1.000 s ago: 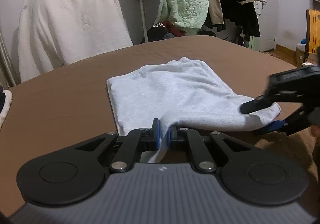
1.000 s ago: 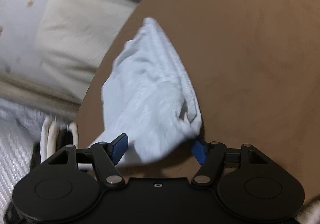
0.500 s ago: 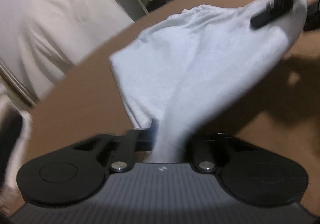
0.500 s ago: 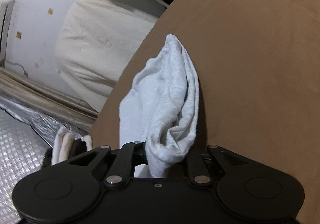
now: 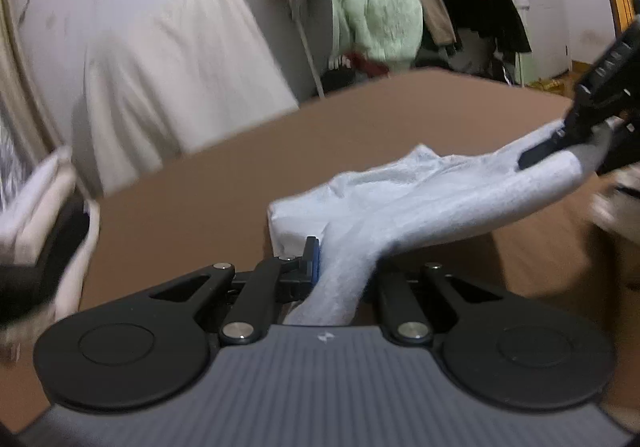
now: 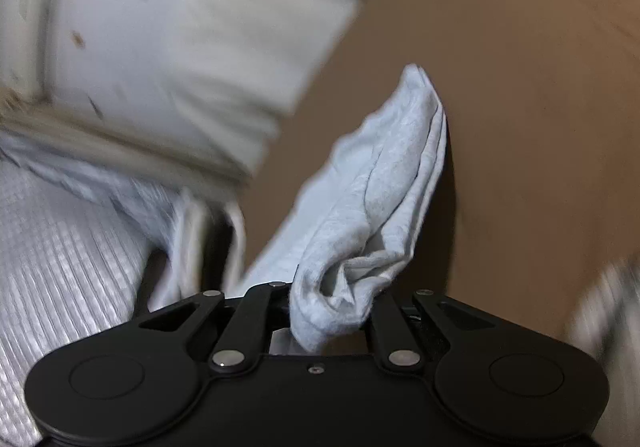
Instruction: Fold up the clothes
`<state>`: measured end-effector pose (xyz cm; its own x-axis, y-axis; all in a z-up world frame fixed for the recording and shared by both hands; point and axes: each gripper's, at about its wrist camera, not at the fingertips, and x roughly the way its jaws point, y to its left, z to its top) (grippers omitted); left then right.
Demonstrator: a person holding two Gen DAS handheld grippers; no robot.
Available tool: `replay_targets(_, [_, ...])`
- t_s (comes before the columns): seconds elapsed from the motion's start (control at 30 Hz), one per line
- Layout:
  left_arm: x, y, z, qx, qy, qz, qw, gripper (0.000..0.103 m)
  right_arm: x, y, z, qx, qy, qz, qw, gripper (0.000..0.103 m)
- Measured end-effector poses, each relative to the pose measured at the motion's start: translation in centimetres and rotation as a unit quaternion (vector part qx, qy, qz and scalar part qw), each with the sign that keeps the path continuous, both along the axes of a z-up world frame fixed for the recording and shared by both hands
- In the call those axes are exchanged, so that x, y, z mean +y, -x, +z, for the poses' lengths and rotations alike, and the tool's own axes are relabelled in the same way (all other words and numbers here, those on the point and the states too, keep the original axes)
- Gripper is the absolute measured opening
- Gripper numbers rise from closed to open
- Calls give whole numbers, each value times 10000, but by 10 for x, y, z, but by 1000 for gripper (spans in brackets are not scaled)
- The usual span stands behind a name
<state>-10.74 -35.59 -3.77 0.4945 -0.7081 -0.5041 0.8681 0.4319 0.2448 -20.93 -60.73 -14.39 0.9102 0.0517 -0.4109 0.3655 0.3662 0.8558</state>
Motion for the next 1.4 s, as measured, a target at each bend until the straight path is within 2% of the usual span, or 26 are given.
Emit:
replay_targets(0.07, [8,9,-3,440,-166,166,9988,8,16,7,12,311,71,268,9991,11])
replay_targets(0.1, [12,13,-4,661,-249,250,9972,8,19,10,12,275,51,299,9992,11])
replay_targets(0.13, [9,12,-9,649,-378,180,9970,8,19,12,12,323,9,230,9992,11])
replay_targets(0.2, [-1,0,-14,592,-510,340,9964,10,14,5,13,492,62,184,9986,11])
replay_targets(0.3, [-12,-36,-8,1046,-266,463,9931,22,3,-18,11,737,-96,142,9971,11])
replay_targets(0.4, [-30,-89,3,1695,39,550,9840,38,-17,-37,14,876,-180,33,9960,11])
replay_targets(0.43, [-38,-105,1,1760,66,523,9830,39,-25,-43,16,918,-201,7,9956,12])
replay_targets(0.47, [-51,-119,-1,1710,-17,497,9840,43,-38,-52,17,967,-269,-83,9949,12])
replay_targets(0.53, [-75,-143,-8,1512,-199,481,9871,43,-57,-64,12,1159,-451,-68,9922,17])
replay_targets(0.6, [-94,-159,-24,1326,-321,632,9886,43,-79,-89,7,1430,-466,64,9886,21])
replay_targets(0.67, [-104,-172,-48,1351,-446,885,9859,43,-95,-102,-6,1428,-647,-26,9876,28])
replay_targets(0.73, [-103,-175,-68,1463,-613,1031,9819,42,-105,-106,-25,1072,-840,-54,9907,31])
replay_targets(0.8, [-96,-175,-82,1472,-785,1076,9801,43,-109,-97,-51,339,-1263,-261,9911,37])
replay_targets(0.87, [-95,-176,-81,1442,-771,1080,9806,43,-112,-88,-74,-323,-1796,-407,9824,44])
replay_targets(0.93, [-98,-182,-79,1468,-731,1105,9802,43,-120,-85,-75,-587,-1935,-343,9787,48])
replay_targets(0.97, [-99,-185,-77,1481,-711,1118,9801,43,-122,-84,-68,-625,-1785,-354,9813,48])
replay_targets(1.03, [-108,-177,-83,858,-959,1173,9847,46,-121,-79,-44,-763,-1033,-454,9907,53])
replay_targets(1.07, [-114,-171,-87,393,-1158,1208,9851,44,-118,-76,-29,-716,-547,-516,9946,58])
replay_targets(1.1, [-116,-166,-90,131,-1288,1224,9840,44,-114,-74,-18,-595,-136,-538,9967,59])
replay_targets(1.13, [-117,-164,-88,75,-1270,1223,9843,44,-110,-73,-7,-467,267,-555,9970,59])
replay_targets(1.2, [-112,-166,-80,302,-846,1185,9889,44,-101,-72,4,-98,926,-550,9941,60])
replay_targets(1.3, [-99,-172,-63,617,-93,1016,9929,46,-91,-85,6,832,1704,-428,9809,61])
replay_targets(1.37, [-95,-176,-61,791,186,863,9929,46,-92,-101,-7,1524,1843,-436,9700,61])
replay_targets(1.4, [-99,-178,-65,859,188,830,9927,46,-98,-108,-18,1584,1711,-484,9712,60])
